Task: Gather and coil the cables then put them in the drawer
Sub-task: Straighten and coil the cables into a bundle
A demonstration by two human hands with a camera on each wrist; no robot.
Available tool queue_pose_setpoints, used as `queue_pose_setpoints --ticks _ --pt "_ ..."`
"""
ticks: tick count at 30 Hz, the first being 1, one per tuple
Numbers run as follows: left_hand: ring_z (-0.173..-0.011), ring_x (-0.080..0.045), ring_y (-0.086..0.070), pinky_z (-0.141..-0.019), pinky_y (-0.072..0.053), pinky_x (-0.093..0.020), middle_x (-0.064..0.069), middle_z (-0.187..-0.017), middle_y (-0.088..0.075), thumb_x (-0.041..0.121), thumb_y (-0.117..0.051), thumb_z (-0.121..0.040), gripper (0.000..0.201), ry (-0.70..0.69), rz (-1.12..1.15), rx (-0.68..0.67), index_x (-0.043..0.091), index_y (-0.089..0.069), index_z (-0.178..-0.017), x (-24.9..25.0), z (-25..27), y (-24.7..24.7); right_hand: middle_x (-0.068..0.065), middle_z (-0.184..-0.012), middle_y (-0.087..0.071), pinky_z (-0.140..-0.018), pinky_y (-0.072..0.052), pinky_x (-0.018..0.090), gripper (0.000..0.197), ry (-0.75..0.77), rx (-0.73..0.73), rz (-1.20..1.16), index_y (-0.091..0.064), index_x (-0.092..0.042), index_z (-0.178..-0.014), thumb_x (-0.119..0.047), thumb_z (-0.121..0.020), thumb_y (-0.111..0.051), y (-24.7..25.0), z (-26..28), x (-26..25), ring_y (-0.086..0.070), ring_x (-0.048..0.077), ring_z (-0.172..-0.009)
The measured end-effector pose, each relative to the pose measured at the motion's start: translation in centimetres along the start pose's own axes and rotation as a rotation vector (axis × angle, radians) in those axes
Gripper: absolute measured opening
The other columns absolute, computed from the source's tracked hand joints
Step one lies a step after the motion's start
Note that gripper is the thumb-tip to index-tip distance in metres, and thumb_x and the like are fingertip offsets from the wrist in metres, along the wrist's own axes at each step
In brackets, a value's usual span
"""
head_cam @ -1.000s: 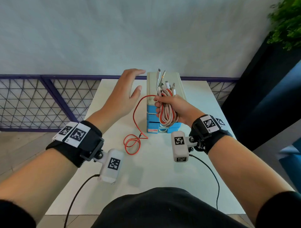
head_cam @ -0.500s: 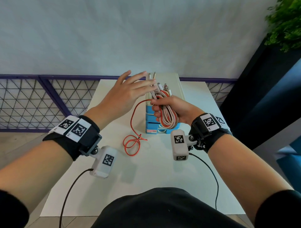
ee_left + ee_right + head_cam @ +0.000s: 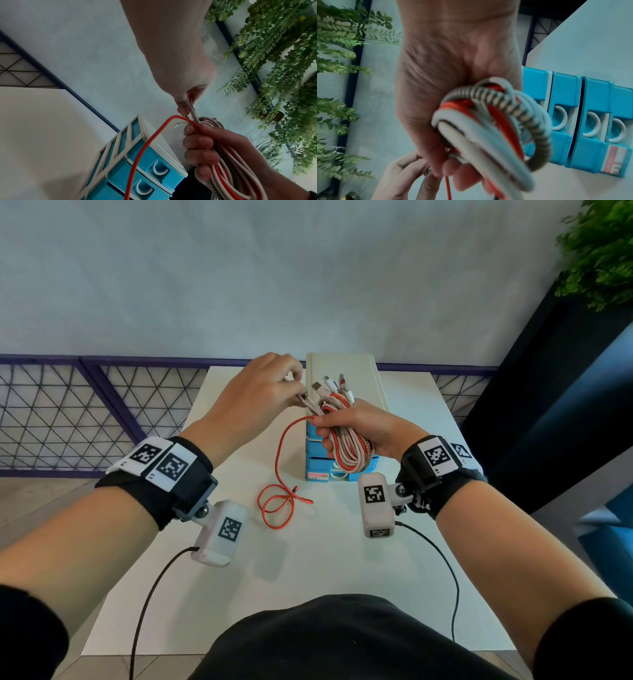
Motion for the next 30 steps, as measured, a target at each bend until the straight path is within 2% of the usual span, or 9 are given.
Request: queue_pose_setpoints --ticks 3,5,7,10,15,21,24,27,30 --pt "-0.088 -0.029 -0.058 -0.070 -0.043 -0.038 -0.008 -0.093 -0.065 0.033 -0.059 -0.088 0.024 0.077 0.067 -0.121 0.010 -0.068 -0.088 -0.5 0.1 -0.4 0.007 -0.073 -0.065 -0.064 -0.059 0.032 0.009 0.013 0.126 0.026 -0.061 -0.007 -0.090 -0.015 -0.090 -0.064 1.0 -0.5 0.2 -0.065 0.017 -0.059" --pt "-0.082 -0.025 -0.058 -0.062 -0.040 -0.034 -0.004 -0.086 -0.064 0.035 -0.051 -0.093 0.026 0.274 0.143 -0.265 0.013 -0.064 -0.092 -0.8 0.2 -1.1 0.007 -0.074 -0.066 -0.070 -0.059 0.036 0.013 0.014 0.201 0.069 -0.062 -0.006 -0.091 -0.018 -0.090 -0.065 1.4 -0.8 0.3 -0.066 0.019 -0.062" --pt "-0.075 -0.021 -0.056 -0.057 -0.035 -0.031 0.000 -0.079 -0.060 0.032 -0.045 -0.096 0.025 0.479 0.257 -0.355 0.014 -0.062 -0.089 -0.7 0.5 -1.6 0.005 -0.072 -0.066 -0.067 -0.061 0.033 0.015 0.021 0.295 0.151 -0.061 -0.006 -0.091 -0.020 -0.090 -0.065 1.7 -1.1 0.2 -0.066 0.015 -0.058" --pt "-0.068 -0.015 -0.055 -0.056 -0.041 -0.025 -0.001 -0.077 -0.061 0.020 -0.040 -0.099 0.028 0.718 0.604 -0.388 0.011 -0.063 -0.084 -0.3 0.4 -2.2 0.004 -0.071 -0.065 -0.057 -0.058 0.025 0.012 0.054 0.414 0.256 -0.058 -0.009 -0.088 -0.020 -0.090 -0.063 1.9 -1.5 0.0 -0.065 0.011 -0.054" --pt "-0.077 -0.011 -0.064 -0.061 -0.053 -0.022 -0.004 -0.086 -0.070 0.010 -0.056 -0.092 0.017 1.150 1.209 -0.333 0.008 -0.069 -0.104 0.8 1.1 -3.2 0.006 -0.073 -0.062 -0.054 -0.055 0.023 0.017 0.062 0.413 0.098 -0.057 -0.002 -0.103 -0.012 -0.089 -0.057 2.2 -1.8 0.2 -0.064 0.012 -0.056" --pt "-0.076 -0.011 -0.071 -0.063 -0.059 -0.025 -0.002 -0.087 -0.074 0.017 -0.059 -0.091 0.019 1.233 1.258 -0.191 0.010 -0.068 -0.106 1.3 1.0 -3.3 0.005 -0.076 -0.061 -0.061 -0.055 0.026 0.005 0.110 0.473 0.162 -0.053 -0.012 -0.089 -0.007 -0.087 -0.054 2.1 -1.4 -0.3 -0.064 0.017 -0.067" --pt "-0.083 -0.014 -0.072 -0.069 -0.060 -0.031 -0.003 -0.090 -0.075 0.022 -0.056 -0.091 0.023 1.280 1.230 -0.207 0.011 -0.065 -0.110 1.1 1.2 -3.3 0.002 -0.077 -0.060 -0.060 -0.054 0.023 0.014 0.142 0.493 0.265 -0.048 -0.020 -0.085 -0.009 -0.088 -0.056 1.9 -1.2 -0.7 -0.063 0.011 -0.063" --pt "-0.083 -0.016 -0.073 -0.076 -0.059 -0.034 -0.003 -0.090 -0.076 0.024 -0.054 -0.088 0.026 1.283 1.240 -0.239 0.011 -0.064 -0.109 0.9 1.3 -3.1 0.002 -0.080 -0.060 -0.068 -0.056 0.029 0.013 0.176 0.490 0.353 -0.048 -0.020 -0.089 -0.012 -0.088 -0.059 1.6 -1.2 -1.0 -0.062 0.013 -0.066" --pt "-0.082 -0.014 -0.073 -0.077 -0.059 -0.034 0.000 -0.084 -0.077 0.030 -0.058 -0.089 0.022 1.235 1.212 -0.252 0.014 -0.068 -0.100 0.7 1.4 -2.5 0.001 -0.076 -0.059 -0.062 -0.054 0.024 0.015 0.181 0.493 0.383 -0.047 -0.020 -0.084 -0.010 -0.088 -0.057 1.7 -1.4 -1.2 -0.060 0.010 -0.062"
Point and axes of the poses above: each hand's wrist, its own z-axis away from the middle knuckle, its own y-axis out of the back of the hand, x = y × z, the point moved 6 cm from there along -z, towards the middle knuckle
